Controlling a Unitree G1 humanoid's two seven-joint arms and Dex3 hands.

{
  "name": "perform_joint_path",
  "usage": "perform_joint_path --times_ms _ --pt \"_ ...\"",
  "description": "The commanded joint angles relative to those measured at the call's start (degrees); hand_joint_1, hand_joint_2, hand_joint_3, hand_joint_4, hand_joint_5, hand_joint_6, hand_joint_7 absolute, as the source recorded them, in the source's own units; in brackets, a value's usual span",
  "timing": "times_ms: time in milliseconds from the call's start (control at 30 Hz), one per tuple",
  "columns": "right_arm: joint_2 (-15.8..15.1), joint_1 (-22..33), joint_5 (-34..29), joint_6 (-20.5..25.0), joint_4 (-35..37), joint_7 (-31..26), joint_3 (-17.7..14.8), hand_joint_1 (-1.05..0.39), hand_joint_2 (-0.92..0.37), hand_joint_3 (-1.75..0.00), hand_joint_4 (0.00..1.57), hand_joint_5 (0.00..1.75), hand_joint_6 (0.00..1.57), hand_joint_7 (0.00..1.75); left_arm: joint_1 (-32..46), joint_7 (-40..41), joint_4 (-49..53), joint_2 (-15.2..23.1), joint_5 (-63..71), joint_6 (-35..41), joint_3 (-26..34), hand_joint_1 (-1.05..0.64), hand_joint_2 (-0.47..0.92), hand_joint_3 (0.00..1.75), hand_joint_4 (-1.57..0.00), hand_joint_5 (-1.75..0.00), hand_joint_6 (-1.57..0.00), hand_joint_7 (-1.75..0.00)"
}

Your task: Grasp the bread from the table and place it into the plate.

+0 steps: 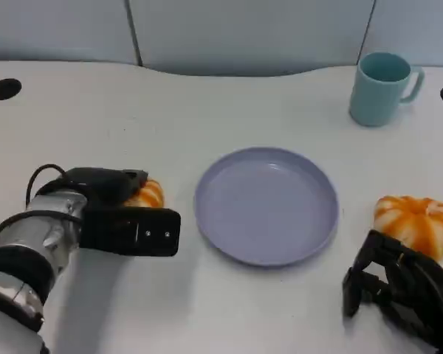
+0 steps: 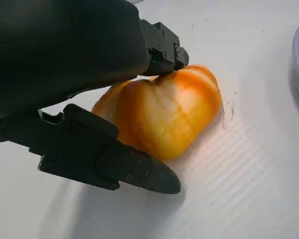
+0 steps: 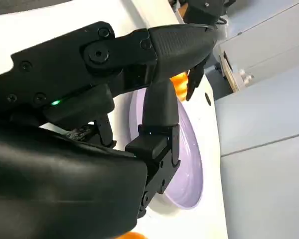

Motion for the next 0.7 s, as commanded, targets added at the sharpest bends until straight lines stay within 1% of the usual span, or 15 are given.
perform_joint_path --times_ms 33,167,200,233,267,300,333,367,433,467,500,533,567,600,700 --pt "-0.5 1.8 -0.3 0.3 0.0 -0.4 -0.3 -0.52 -0.92 -0.24 0.67 1.74 0.56 1.55 -1.1 1.6 4.1 -0.5 0.1 0.7 -1.5 -0.61 0.85 0.0 -0.04 -0.05 -0.13 -0.01" --pt "-0.7 2.0 -0.4 0.5 -0.3 -0.3 -0.2 -0.52 -0.92 -0.24 0.67 1.75 0.57 1.54 -0.6 6.2 5.4 -0.7 -0.1 -0.8 -2.1 -0.57 0.84 0.0 -0.11 -0.09 -0.2 -0.03" --pt "-0.7 2.2 -0.3 0.6 -0.6 -0.3 -0.2 -0.51 -0.92 -0.24 0.68 1.75 0.57 1.54 -0.2 8.2 5.5 -0.7 -0.3 -1.5 -2.0 -0.45 0.86 0.01 -0.27 -0.16 -0.37 -0.08" --pt "-0.7 2.2 -0.2 0.7 -0.8 -0.4 -0.3 -0.51 -0.92 -0.24 0.68 1.75 0.57 1.54 0.1 9.8 5.7 -0.7 -0.5 -2.0 -1.9 -0.38 0.89 0.03 -0.38 -0.2 -0.48 -0.11" --pt "-0.7 2.3 -0.2 0.7 -0.9 -0.4 -0.3 -0.51 -0.92 -0.23 0.68 1.75 0.57 1.54 0.5 11.9 5.8 -0.8 -1.1 -2.9 -1.5 -0.34 0.9 0.04 -0.43 -0.23 -0.53 -0.12" --pt "-0.7 2.3 -0.2 0.7 -0.9 -0.4 -0.3 -0.5 -0.92 -0.24 0.68 1.75 0.57 1.55 0.9 13.6 5.9 -0.8 -1.6 -3.6 -1.2 -0.28 0.91 0.07 -0.65 -0.36 -0.73 -0.14" --pt "-0.6 2.4 -0.2 0.6 -0.9 -0.4 -0.3 -0.5 -0.92 -0.24 0.68 1.75 0.57 1.55 1.1 14.7 6.1 -0.9 -2.0 -4.1 -1.0 -0.26 0.92 0.09 -0.75 -0.42 -0.82 -0.15" --pt "-0.6 2.4 -0.1 0.6 -1.0 -0.4 -0.3 -0.5 -0.92 -0.24 0.68 1.75 0.56 1.55 1.1 15.4 6.3 -0.9 -2.2 -4.4 -1.0 -0.24 0.92 0.11 -0.82 -0.46 -0.88 -0.15" --pt "-0.7 2.4 -0.1 0.9 -1.0 -0.5 -0.4 -0.5 -0.92 -0.24 0.68 1.75 0.56 1.55 1.5 17.2 6.7 -1.1 -2.2 -4.5 -1.1 -0.23 0.92 0.12 -0.85 -0.48 -0.91 -0.14" --pt "-0.7 2.4 -0.1 1.1 -1.0 -0.5 -0.4 -0.51 -0.92 -0.24 0.68 1.74 0.56 1.54 1.9 18.6 6.8 -1.2 -2.2 -4.9 -1.1 -0.24 0.92 0.16 -0.86 -1.07 -0.97 -0.47" --pt "-0.7 2.3 -0.1 1.3 -1.0 -0.5 -0.4 -0.51 -0.92 -0.24 0.68 1.74 0.56 1.54 2.3 19.8 7.0 -1.2 -2.3 -5.2 -1.1 -0.24 0.92 0.25 -0.84 -1.47 -0.77 -1.21" --pt "-0.7 2.3 -0.1 1.4 -1.0 -0.5 -0.4 -0.51 -0.92 -0.24 0.68 1.74 0.56 1.54 2.6 21.2 7.1 -1.2 -2.1 -5.4 -1.2 -0.24 0.92 0.29 -0.83 -1.6 -0.68 -1.47" --pt "-0.8 2.3 -0.2 1.4 -1.1 -0.6 -0.3 -0.51 -0.92 -0.24 0.68 1.74 0.56 1.53 2.8 22.6 7.1 -1.1 -2.0 -5.6 -1.4 -0.25 0.92 0.32 -0.81 -1.67 -0.63 -1.58" --pt "-0.8 2.3 -0.3 1.5 -1.1 -0.7 -0.3 -0.51 -0.92 -0.23 0.68 1.74 0.56 1.53 3.0 23.5 7.2 -1.1 -2.0 -5.7 -1.5 -0.24 0.92 0.39 -0.79 -1.72 -0.6 -1.68" --pt "-0.9 2.2 -0.5 1.4 -1.1 -0.8 -0.2 -0.52 -0.92 -0.23 0.68 1.75 0.57 1.54 4.0 29.6 7.1 -0.7 -1.5 -7.7 -2.1 -0.25 0.92 0.42 -0.82 -1.74 -0.61 -1.74"
